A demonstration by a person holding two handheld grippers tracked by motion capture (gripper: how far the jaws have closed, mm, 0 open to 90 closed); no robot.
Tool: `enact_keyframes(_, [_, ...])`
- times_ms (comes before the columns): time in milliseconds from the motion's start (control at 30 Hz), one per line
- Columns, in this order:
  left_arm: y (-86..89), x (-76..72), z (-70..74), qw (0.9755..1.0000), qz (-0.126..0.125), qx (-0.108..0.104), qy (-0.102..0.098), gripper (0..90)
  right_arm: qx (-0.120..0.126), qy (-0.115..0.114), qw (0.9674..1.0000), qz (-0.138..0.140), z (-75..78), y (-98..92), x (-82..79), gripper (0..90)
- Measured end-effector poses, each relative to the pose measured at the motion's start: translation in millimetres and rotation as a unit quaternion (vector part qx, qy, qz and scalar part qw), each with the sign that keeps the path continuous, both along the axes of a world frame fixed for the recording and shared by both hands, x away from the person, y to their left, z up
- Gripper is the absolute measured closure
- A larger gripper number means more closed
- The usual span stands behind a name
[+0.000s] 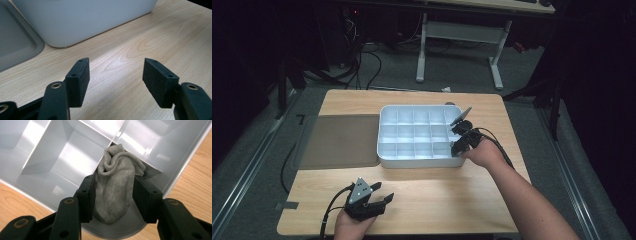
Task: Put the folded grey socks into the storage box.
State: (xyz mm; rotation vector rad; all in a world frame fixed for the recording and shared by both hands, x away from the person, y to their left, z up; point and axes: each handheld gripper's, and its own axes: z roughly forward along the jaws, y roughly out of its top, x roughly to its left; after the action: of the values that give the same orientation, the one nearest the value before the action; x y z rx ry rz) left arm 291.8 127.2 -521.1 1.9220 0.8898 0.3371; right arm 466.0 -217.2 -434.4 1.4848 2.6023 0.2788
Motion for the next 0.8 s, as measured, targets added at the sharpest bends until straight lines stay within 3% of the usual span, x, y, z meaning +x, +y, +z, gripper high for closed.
enact_keyframes(267, [-0.4,0.2,-0.7,1.0000,-0.002,0.002,0.002,39.0,0.008,-0.004,1.0000,0.000,7.9,-2.0,-3.2,57.3])
enact_keyframes(300, [-0.5,0.2,-0.7,1.0000,-0.002,0.003,0.002,39.0,0.013,-0.003,0.9999,-0.008,9.5,-2.5,-4.6,63.1])
enact_keyframes(400, [-1.0,0.2,-0.9,1.0000,-0.003,0.003,0.002,39.0,0.005,-0.003,0.9999,0.012,12.5,-4.6,-7.8,85.4])
enact_keyframes(433, [-1.2,0.3,-0.9,1.0000,-0.003,0.004,0.003,39.0,0.004,0.000,0.9999,0.013,11.9,-4.5,-8.5,88.7])
enact_keyframes(600, [-1.3,0.0,-0.9,1.0000,-0.002,0.003,0.003,39.0,-0.022,0.023,0.9995,0.006,-4.2,-0.5,-7.2,90.0])
enact_keyframes(800, [0.0,0.1,-1.0,1.0000,0.000,0.002,0.003,39.0,-0.029,0.034,0.9990,0.010,-19.2,3.0,-3.0,90.0])
